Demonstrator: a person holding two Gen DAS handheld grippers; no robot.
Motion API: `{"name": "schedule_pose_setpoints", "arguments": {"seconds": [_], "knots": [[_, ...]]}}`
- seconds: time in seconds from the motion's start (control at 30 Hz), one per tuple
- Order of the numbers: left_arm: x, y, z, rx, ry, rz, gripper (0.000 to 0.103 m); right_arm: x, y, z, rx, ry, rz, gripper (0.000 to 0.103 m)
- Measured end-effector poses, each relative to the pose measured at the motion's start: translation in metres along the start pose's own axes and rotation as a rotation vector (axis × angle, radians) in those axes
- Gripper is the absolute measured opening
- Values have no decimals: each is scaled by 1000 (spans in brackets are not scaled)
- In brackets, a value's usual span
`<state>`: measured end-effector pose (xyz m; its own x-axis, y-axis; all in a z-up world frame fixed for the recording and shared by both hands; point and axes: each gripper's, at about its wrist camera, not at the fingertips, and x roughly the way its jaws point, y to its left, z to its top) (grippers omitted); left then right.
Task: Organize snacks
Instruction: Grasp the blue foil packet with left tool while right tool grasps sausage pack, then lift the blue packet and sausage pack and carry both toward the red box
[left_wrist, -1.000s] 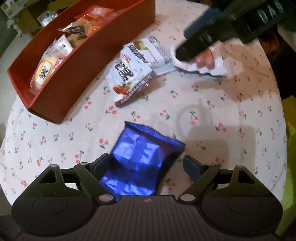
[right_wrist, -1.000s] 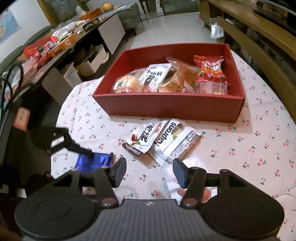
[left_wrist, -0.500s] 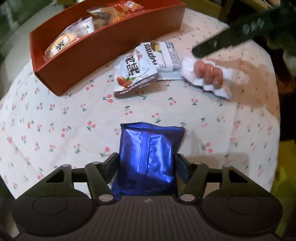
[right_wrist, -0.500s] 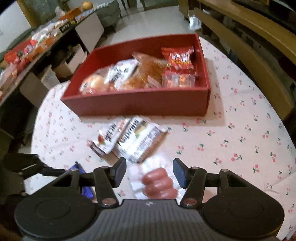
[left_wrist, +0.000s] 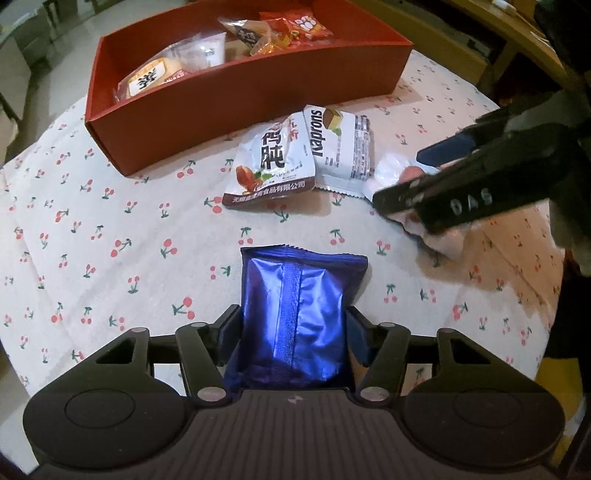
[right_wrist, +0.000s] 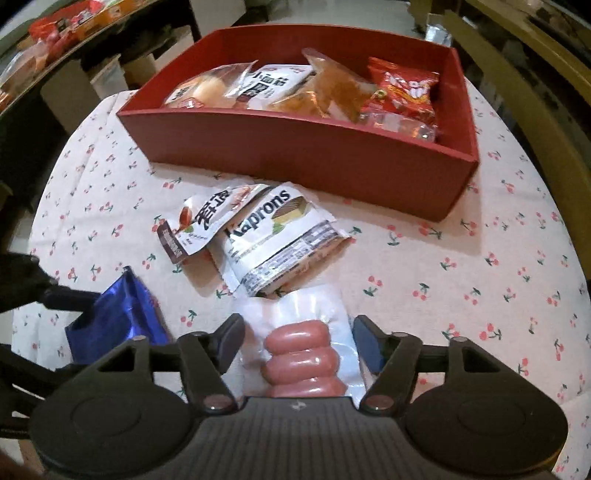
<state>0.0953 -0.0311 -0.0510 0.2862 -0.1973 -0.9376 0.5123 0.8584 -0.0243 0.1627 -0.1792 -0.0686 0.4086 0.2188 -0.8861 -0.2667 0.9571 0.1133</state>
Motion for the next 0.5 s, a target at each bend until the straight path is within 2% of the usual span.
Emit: {"name": "schedule_pose_setpoints", "arguments": {"seconds": [0.13, 0.2, 0.3, 0.43, 0.5], "knots": [[8, -3, 9, -11, -6, 18, 72, -5, -2, -3, 3, 2, 21, 78], [10, -4, 10, -9, -8, 31, 79, -5, -3, -3, 2, 2, 38, 78], [14, -4, 13, -21, -8, 61, 85, -2, 3, -4, -33, 5, 7, 79], [16, -6, 17, -42, -12, 62, 80, 0, 14, -7, -76, -6, -42, 78], [13, -8, 17, -40, -21, 62, 70, -2, 15, -10, -88, -6, -43, 78]]}}
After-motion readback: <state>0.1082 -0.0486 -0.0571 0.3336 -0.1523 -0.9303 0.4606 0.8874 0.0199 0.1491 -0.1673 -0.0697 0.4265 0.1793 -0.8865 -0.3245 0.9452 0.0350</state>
